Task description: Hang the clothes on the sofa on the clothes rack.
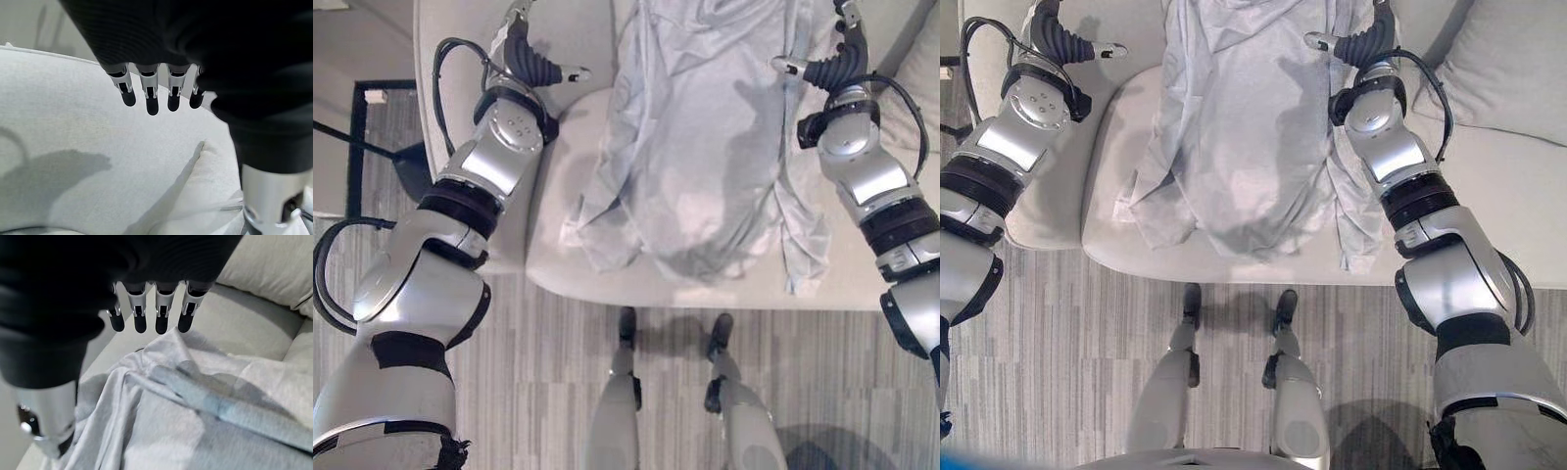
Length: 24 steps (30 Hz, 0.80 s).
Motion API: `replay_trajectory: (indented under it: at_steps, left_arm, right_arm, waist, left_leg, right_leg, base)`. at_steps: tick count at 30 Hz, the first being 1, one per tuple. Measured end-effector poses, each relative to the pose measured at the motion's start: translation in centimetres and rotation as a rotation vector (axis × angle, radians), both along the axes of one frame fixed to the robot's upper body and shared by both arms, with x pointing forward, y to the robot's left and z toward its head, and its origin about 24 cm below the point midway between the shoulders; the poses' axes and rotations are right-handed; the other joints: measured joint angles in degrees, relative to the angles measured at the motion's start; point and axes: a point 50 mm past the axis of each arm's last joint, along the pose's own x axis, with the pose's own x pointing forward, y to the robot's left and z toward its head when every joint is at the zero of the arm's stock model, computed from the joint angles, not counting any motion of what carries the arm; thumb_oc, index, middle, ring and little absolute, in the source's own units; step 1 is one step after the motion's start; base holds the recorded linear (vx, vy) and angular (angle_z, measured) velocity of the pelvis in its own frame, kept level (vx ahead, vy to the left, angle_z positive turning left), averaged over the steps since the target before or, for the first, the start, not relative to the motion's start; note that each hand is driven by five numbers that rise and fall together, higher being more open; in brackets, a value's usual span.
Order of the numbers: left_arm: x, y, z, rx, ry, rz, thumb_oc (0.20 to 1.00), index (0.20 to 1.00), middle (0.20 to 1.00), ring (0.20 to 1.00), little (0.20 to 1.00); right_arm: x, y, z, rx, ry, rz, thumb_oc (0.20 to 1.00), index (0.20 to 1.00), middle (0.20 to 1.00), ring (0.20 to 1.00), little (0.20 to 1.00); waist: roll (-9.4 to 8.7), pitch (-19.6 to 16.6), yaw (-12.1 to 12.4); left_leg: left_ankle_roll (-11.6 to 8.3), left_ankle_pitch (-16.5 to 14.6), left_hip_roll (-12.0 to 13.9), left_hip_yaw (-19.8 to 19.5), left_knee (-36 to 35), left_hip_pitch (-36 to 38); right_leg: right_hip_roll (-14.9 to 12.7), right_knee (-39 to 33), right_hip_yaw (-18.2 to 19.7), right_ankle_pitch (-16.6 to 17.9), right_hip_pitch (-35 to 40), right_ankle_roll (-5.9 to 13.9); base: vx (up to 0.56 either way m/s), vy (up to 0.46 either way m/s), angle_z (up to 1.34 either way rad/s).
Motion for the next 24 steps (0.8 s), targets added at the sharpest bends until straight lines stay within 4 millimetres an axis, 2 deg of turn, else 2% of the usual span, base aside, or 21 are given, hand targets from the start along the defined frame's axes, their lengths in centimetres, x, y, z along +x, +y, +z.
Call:
replay_trajectory:
  at_steps: [6,14,18,24]
  left_arm:
    - [-0.1,-0.4,1.0,0.005,-0.019,-0.003,1.000,1.000,1.000,1.000,1.000]
    - [0.2,-1.5,0.3,0.024,0.003,-0.029,1.000,1.000,1.000,1.000,1.000]
    - [0.6,-3.3,-0.4,0.018,0.026,-0.079,1.000,1.000,1.000,1.000,1.000]
    - [0.9,-4.7,-1.3,-0.017,0.093,-0.151,1.000,1.000,1.000,1.000,1.000]
  right_arm:
    - [0.2,-0.4,0.3,0.005,0.009,-0.041,1.000,1.000,1.000,1.000,1.000]
    - [0.6,-1.0,-0.8,-0.020,0.068,-0.080,1.000,1.000,1.000,1.000,1.000]
    - [0.9,-0.5,-1.7,-0.034,0.119,-0.052,1.000,1.000,1.000,1.000,1.000]
    - [1.1,0.0,-1.2,-0.069,0.128,-0.032,1.000,1.000,1.000,1.000,1.000]
  waist:
    - [0.00,0.00,-0.48]
    - [0.03,-0.03,-0.93]
    - [0.03,-0.06,-1.34]
    - [0.04,-0.06,-1.63]
  left_leg:
    - [0.01,0.01,-0.07,0.07,0.00,0.03]
    - [0.35,0.27,-0.59,0.18,0.00,-0.01]
    - [0.38,0.29,-0.60,0.20,0.00,0.00]
    - [0.38,0.29,-0.57,1.10,0.00,-0.42]
  right_leg:
    - [-0.03,0.00,0.08,0.01,-0.03,-0.01]
    - [-0.49,0.00,0.27,0.11,-0.12,-0.11]
    - [-0.48,0.00,0.30,0.13,-0.14,-0.12]
    - [-0.48,0.00,1.32,0.28,-1.08,-0.16]
  base:
    - [0.01,0.012,0.00]
    - [0.00,0.000,0.00]
    - [0.00,0.000,0.00]
    - [0.01,-0.010,-0.06]
